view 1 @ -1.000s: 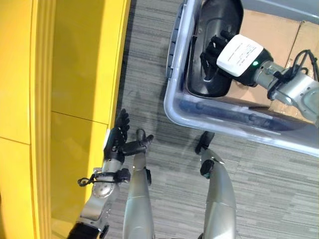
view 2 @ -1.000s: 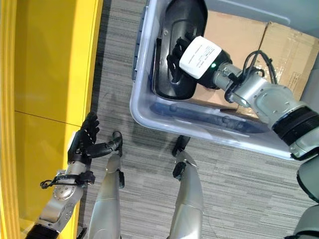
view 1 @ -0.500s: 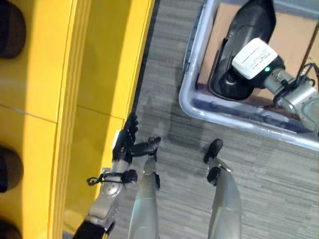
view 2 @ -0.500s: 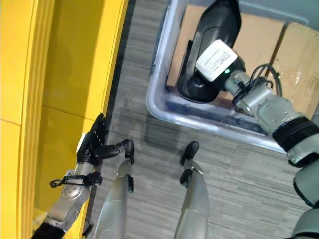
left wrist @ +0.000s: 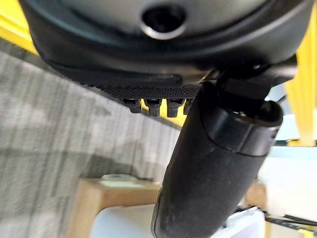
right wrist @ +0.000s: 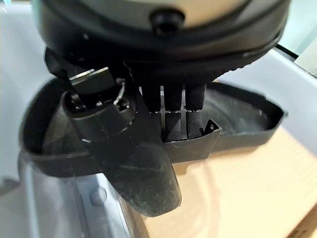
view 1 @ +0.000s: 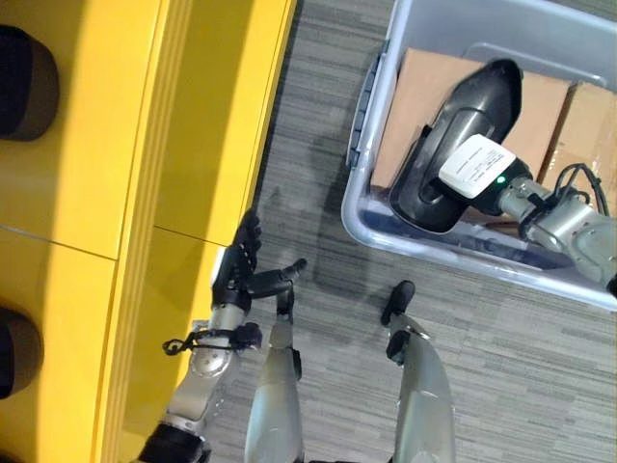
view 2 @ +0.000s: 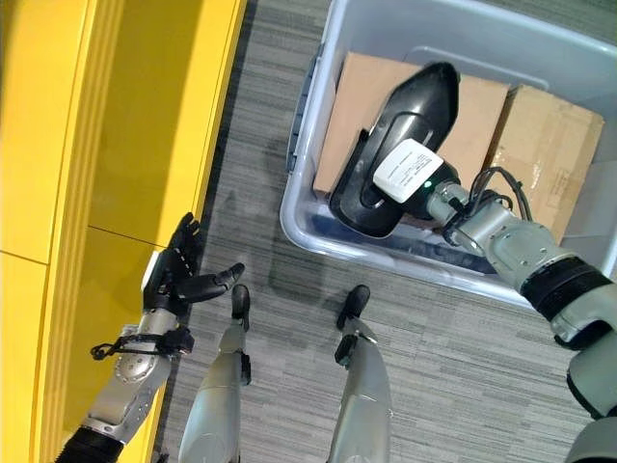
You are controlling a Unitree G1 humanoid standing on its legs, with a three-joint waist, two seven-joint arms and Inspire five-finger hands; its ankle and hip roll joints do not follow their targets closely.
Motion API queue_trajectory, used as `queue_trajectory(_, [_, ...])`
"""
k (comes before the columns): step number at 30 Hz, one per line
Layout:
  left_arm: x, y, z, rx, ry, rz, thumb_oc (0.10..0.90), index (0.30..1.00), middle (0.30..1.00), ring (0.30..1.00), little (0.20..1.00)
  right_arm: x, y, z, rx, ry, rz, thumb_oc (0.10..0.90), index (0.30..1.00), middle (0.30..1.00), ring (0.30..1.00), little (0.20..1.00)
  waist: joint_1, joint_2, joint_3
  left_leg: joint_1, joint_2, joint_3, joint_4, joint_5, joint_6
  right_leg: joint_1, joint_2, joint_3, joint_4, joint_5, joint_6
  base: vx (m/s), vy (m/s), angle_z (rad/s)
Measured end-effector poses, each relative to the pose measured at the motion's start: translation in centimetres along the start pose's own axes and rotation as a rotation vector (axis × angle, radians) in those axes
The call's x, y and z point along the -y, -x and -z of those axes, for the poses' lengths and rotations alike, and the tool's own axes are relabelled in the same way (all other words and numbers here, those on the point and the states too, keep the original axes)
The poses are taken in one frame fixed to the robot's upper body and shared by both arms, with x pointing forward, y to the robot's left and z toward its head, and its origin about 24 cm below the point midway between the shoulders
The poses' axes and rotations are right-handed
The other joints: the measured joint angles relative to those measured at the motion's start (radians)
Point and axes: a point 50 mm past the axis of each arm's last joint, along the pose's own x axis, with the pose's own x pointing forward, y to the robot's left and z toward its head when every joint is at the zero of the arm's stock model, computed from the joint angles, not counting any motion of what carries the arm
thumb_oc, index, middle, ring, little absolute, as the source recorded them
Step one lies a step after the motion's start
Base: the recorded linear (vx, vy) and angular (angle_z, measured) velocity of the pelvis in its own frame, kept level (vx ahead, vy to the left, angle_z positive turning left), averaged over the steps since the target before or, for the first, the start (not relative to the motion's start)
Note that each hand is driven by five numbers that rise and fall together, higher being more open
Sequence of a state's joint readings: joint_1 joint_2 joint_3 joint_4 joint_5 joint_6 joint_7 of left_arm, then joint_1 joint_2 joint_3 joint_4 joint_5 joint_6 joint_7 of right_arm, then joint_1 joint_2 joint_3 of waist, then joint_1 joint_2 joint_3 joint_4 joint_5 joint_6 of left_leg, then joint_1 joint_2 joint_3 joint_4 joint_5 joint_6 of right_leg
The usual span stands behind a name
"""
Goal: Move parts from the plastic box to the shelf.
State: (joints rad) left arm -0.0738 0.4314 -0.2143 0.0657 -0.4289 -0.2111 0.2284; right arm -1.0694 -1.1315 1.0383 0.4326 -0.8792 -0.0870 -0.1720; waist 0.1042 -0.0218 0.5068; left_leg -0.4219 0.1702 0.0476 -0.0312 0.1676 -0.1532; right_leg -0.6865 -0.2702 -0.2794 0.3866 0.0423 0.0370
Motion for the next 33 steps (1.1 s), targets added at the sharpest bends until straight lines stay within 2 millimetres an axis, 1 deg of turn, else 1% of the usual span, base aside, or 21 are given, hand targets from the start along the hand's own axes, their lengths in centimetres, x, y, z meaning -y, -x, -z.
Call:
queue_trajectory(2, [-0.5,0.0,0.0,-0.007,-0.005,-0.019,0.900,1.000,1.000,1.000,1.000,0.0,0.3,-0.3,0.020,-0.019,0.005,0.400,0.300,0.300,0.300,0.300,-0.008,0.000,0.010,0.064,0.005,-0.001,-0.013,-0.002,0.003,0.074,0.013,-0.007,-0.031,0.008,0.005,0.00,0.036,-0.02])
queue_trajectory(4, [-0.8,0.1,0.1,-0.013,-0.017,-0.020,0.900,1.000,1.000,1.000,1.000,0.4,0.6,0.0,0.014,-0.035,0.025,0.400,0.300,0.300,0.300,0.300,-0.018,0.000,0.010,0.099,0.006,0.000,-0.014,-0.007,0.007,0.128,0.021,-0.007,-0.072,0.026,0.017,0.02,0.035,-0.01])
queue_trajectory(5, [-0.9,0.1,0.0,-0.012,-0.023,-0.016,0.900,1.000,1.000,1.000,1.000,0.6,0.7,0.3,-0.003,-0.051,0.036,0.400,0.300,0.300,0.300,0.300,-0.020,0.000,0.010,0.111,0.004,0.000,-0.014,-0.007,0.007,0.148,0.023,-0.008,-0.094,0.035,0.019,0.03,0.069,-0.05])
queue_trajectory(6, [-0.9,0.1,0.0,-0.012,-0.023,-0.015,0.900,1.000,1.000,1.000,1.000,0.8,0.9,0.6,-0.011,-0.055,0.045,0.400,0.300,0.300,0.300,0.300,-0.021,0.000,0.010,0.120,0.004,0.003,-0.015,-0.012,0.014,0.166,0.027,-0.009,-0.116,0.044,0.031,0.01,0.044,-0.09])
queue_trajectory(9, [-1.1,0.1,-0.1,-0.010,-0.027,-0.007,0.900,1.000,1.000,1.000,1.000,1.7,1.6,1.6,-0.045,-0.075,0.088,0.400,0.300,0.300,0.300,0.300,-0.031,0.000,0.010,0.153,0.003,0.006,-0.014,-0.022,0.022,0.230,0.034,-0.008,-0.189,0.079,0.035,0.05,0.060,-0.05])
queue_trajectory(11, [-1.2,0.3,0.1,-0.019,-0.029,-0.012,0.900,1.000,1.000,1.000,1.000,1.9,1.9,1.6,-0.049,-0.103,0.102,0.400,0.300,0.300,0.300,0.300,-0.034,0.000,0.010,0.172,0.003,0.007,-0.014,-0.022,0.022,0.264,0.040,-0.016,-0.222,0.098,0.038,0.04,0.058,-0.01])
queue_trajectory(12, [-1.4,0.2,-0.2,-0.010,-0.027,-0.012,0.900,1.000,1.000,1.000,1.000,2.0,2.2,1.7,-0.057,-0.130,0.117,0.400,0.300,0.300,0.300,0.300,-0.043,0.000,0.010,0.189,0.003,0.006,-0.014,-0.024,0.024,0.293,0.039,-0.018,-0.244,0.106,0.038,0.05,0.060,0.03])
queue_trajectory(14, [-1.8,0.4,-0.3,-0.008,-0.031,-0.019,0.900,1.000,1.000,1.000,1.000,1.9,2.7,1.6,-0.069,-0.190,0.134,0.400,0.300,0.300,0.300,0.300,-0.045,0.001,0.008,0.219,0.003,0.005,-0.014,-0.033,0.031,0.339,0.048,-0.027,-0.275,0.115,0.045,0.05,0.040,0.03])
queue_trajectory(15, [-1.9,0.4,-0.6,0.004,-0.033,-0.020,0.900,1.000,1.000,1.000,1.000,2.0,2.9,1.7,-0.078,-0.212,0.148,0.400,0.300,0.300,0.300,0.300,-0.052,0.001,0.008,0.228,0.002,0.007,-0.014,-0.037,0.030,0.352,0.048,-0.027,-0.286,0.119,0.046,0.10,0.073,-0.02])
queue_trajectory(16, [-2.0,0.4,-0.7,0.011,-0.033,-0.025,0.900,1.000,1.000,1.000,1.000,2.2,3.0,1.7,-0.081,-0.229,0.154,0.400,0.300,0.300,0.300,0.300,-0.054,0.002,0.008,0.236,0.002,0.010,-0.013,-0.043,0.029,0.365,0.049,-0.026,-0.299,0.123,0.047,0.09,0.072,-0.07])
queue_trajectory(17, [-2.2,0.3,-1.0,0.015,-0.043,-0.027,0.900,1.000,1.000,1.000,1.000,2.1,3.4,1.6,-0.089,-0.280,0.156,0.400,0.300,0.300,0.300,0.300,-0.050,0.002,0.009,0.269,0.003,0.022,-0.016,-0.045,0.029,0.403,0.054,-0.025,-0.320,0.138,0.037,0.06,0.062,-0.12])
queue_trajectory(18, [-2.4,0.4,-1.0,0.011,-0.053,-0.030,0.900,1.000,1.000,1.000,1.000,1.9,3.8,1.2,-0.085,-0.330,0.160,0.400,0.300,0.300,0.300,0.300,-0.047,0.004,0.006,0.295,0.006,0.025,-0.018,-0.050,0.026,0.434,0.060,-0.027,-0.338,0.144,0.040,0.09,0.057,-0.11])
queue_trajectory(19, [-2.7,0.7,-1.2,0.017,-0.090,-0.033,0.900,1.000,1.000,1.000,1.000,1.8,4.1,0.7,-0.071,-0.376,0.169,0.400,0.300,0.300,0.300,0.300,-0.051,0.004,-0.016,0.313,0.009,0.027,-0.019,-0.064,0.029,0.458,0.061,-0.028,-0.357,0.143,0.046,0.10,0.051,-0.09])
queue_trajectory(20, [-2.8,0.8,-1.4,0.025,-0.113,-0.025,0.900,1.000,1.000,1.000,1.000,1.8,4.2,0.6,-0.068,-0.396,0.173,0.400,0.300,0.300,0.300,0.300,-0.058,0.003,-0.039,0.313,0.012,0.030,-0.021,-0.072,0.026,0.459,0.060,-0.027,-0.367,0.144,0.047,0.12,0.068,-0.06])
queue_trajectory(23, [-3.3,0.4,-2.7,0.081,-0.179,-0.023,0.900,1.000,1.000,1.000,1.000,2.4,4.3,0.6,-0.061,-0.461,0.192,0.400,0.300,0.300,0.300,0.300,-0.073,0.003,-0.042,0.355,0.006,0.035,-0.027,-0.071,0.024,0.506,0.070,-0.027,-0.385,0.153,0.047,0.05,0.037,-0.05])
queue_trajectory(24, [-3.3,0.2,-3.5,0.118,-0.217,-0.022,0.900,1.000,1.000,1.000,1.000,2.6,4.4,0.5,-0.051,-0.500,0.196,0.400,0.300,0.300,0.300,0.300,-0.077,0.002,-0.066,0.367,0.008,0.044,-0.029,-0.077,0.021,0.513,0.071,-0.026,-0.389,0.153,0.047,0.07,0.058,-0.11])
queue_trajectory(27, [-3.2,-0.7,-4.9,0.185,-0.287,-0.020,0.900,1.000,1.000,1.000,1.000,3.3,4.0,0.5,-0.055,-0.619,0.241,0.400,0.300,0.300,0.300,0.300,-0.083,0.002,-0.071,0.409,0.010,0.055,-0.031,-0.087,0.021,0.551,0.076,-0.021,-0.398,0.153,0.047,0.04,0.036,-0.10])
queue_trajectory(28, [-3.1,-0.9,-5.2,0.202,-0.315,-0.016,0.900,1.000,1.000,1.000,1.000,3.3,3.7,0.2,-0.053,-0.672,0.255,0.400,0.300,0.300,0.300,0.300,-0.088,-0.001,-0.090,0.407,0.012,0.055,-0.031,-0.091,0.020,0.553,0.079,-0.021,-0.404,0.153,0.047,0.05,0.039,-0.03])
queue_trajectory(29, [-3.0,-1.0,-5.5,0.218,-0.348,-0.004,0.900,1.000,1.000,1.000,1.000,3.3,3.4,-0.5,-0.037,-0.738,0.264,0.400,0.300,0.300,0.300,0.300,-0.097,-0.006,-0.129,0.402,0.017,0.056,-0.032,-0.094,0.017,0.553,0.085,-0.021,-0.419,0.154,0.049,0.07,0.049,-0.06])
queue_trajectory(33, [-3.4,-1.4,-6.7,0.272,-0.525,-0.006,0.900,1.000,1.000,1.000,1.000,3.5,2.5,-2.1,0.022,-0.920,0.266,0.400,0.300,0.300,0.300,0.300,-0.100,-0.020,-0.191,0.426,0.025,0.079,-0.046,-0.097,0.015,0.558,0.099,-0.001,-0.428,0.155,0.048,0.06,0.038,-0.15])
